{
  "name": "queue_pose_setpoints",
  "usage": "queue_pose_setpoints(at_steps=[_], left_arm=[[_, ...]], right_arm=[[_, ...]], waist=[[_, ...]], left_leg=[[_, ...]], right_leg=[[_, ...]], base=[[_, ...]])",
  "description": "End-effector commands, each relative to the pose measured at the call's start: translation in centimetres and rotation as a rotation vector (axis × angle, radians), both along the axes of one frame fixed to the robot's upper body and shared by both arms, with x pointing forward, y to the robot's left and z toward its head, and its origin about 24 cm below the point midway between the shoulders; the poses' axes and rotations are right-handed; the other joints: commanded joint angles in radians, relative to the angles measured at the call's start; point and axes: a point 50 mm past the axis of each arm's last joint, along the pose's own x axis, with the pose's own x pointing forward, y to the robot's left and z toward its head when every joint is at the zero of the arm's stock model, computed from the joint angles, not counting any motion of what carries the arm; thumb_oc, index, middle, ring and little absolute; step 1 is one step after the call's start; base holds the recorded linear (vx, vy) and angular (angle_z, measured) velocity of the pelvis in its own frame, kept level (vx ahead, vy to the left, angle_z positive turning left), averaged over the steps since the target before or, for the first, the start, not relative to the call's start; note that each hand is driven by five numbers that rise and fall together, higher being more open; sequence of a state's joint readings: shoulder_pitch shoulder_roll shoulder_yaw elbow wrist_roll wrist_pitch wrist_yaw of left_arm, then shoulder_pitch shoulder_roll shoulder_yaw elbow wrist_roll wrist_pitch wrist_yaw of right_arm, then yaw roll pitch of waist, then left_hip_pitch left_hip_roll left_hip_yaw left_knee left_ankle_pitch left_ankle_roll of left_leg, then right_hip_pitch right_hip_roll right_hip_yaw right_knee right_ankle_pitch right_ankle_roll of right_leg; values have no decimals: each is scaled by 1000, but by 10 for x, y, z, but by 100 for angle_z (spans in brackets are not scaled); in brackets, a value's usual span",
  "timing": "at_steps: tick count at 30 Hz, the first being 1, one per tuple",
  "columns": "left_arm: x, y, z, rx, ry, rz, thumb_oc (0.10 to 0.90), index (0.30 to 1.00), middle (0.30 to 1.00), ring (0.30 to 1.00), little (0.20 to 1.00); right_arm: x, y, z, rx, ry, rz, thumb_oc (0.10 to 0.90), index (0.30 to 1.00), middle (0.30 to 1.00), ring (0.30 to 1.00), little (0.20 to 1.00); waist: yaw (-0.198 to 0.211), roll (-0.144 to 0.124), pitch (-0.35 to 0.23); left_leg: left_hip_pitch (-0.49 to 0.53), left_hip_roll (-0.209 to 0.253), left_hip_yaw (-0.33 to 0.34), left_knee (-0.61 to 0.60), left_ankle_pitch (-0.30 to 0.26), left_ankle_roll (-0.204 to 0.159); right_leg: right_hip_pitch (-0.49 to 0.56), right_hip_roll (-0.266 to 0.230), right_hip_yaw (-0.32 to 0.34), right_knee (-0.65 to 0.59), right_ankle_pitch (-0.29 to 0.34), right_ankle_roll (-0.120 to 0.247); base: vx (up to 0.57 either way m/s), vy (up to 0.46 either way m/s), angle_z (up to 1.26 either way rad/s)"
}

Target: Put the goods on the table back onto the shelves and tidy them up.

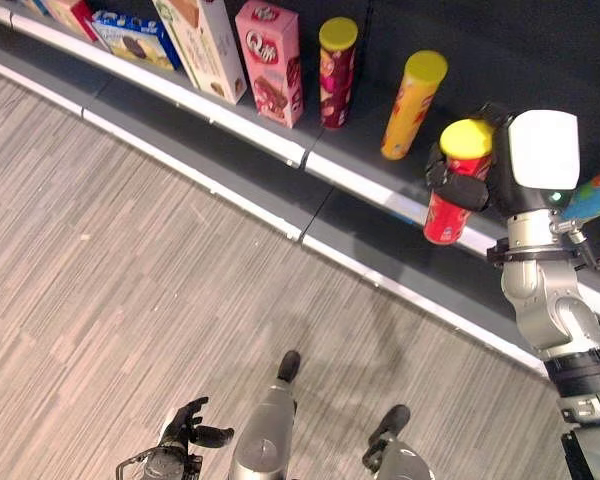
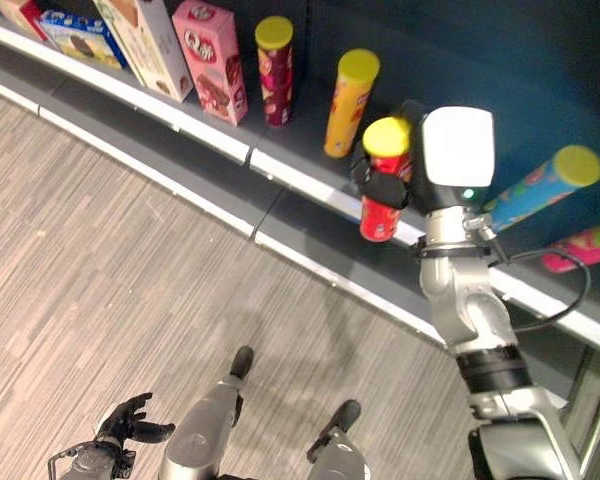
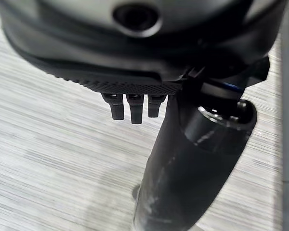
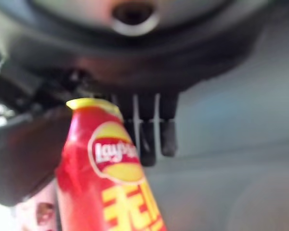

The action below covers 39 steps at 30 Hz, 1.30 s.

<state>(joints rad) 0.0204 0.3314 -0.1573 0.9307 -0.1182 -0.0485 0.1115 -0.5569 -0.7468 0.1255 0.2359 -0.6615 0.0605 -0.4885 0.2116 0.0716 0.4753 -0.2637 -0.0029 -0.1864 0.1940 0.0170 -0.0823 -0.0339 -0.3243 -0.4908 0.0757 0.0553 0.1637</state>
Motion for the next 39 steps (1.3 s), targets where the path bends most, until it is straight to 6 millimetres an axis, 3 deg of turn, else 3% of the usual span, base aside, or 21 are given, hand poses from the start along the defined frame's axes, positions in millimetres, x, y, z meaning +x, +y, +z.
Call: queue_pose_setpoints(at_steps=[1,8,14,26,38,39], left_arm=[[-14,30,5,115,21,18,800,900,900,900,900],[-6,30,7,121,1,23,800,900,900,900,900],[-6,27,4,121,7,36,800,900,900,900,900],[-2,26,4,131,5,38,800,900,900,900,900],[-1,24,5,118,-16,43,800,900,900,900,900],[28,18,16,140,-98,29,800,900,900,900,900]], right_arm=[[-15,-2,73,-7,-360,2,400,300,300,300,300],[-22,-20,95,7,-472,-80,400,300,300,300,300],[-35,-34,112,26,-579,-143,400,300,300,300,300],[-42,-58,122,135,-680,-222,400,300,300,300,300],[-43,-68,139,128,-708,-277,400,300,300,300,300],[-37,-63,134,124,-681,-267,400,300,300,300,300]], waist=[[24,-18,-99],[36,7,-78],[38,13,-70],[39,25,-47],[37,60,-26],[24,53,-29]], left_leg=[[22,57,19,-45,-8,-4],[-19,49,-5,-39,-19,-11],[-37,41,-11,-46,-13,-10],[-65,23,-17,-50,-5,-9],[-100,6,-8,-65,14,-9],[-101,7,-4,-66,13,-9]], right_leg=[[-59,-71,16,160,-35,18],[-85,-83,14,182,-59,32],[-99,-91,11,179,-55,36],[-125,-105,12,183,-47,41],[-181,-119,33,191,-34,48],[-185,-119,37,191,-34,48]], base=[[-25,5,7],[21,-16,11],[20,5,6],[3,0,0],[-1,2,1],[-11,45,1]])
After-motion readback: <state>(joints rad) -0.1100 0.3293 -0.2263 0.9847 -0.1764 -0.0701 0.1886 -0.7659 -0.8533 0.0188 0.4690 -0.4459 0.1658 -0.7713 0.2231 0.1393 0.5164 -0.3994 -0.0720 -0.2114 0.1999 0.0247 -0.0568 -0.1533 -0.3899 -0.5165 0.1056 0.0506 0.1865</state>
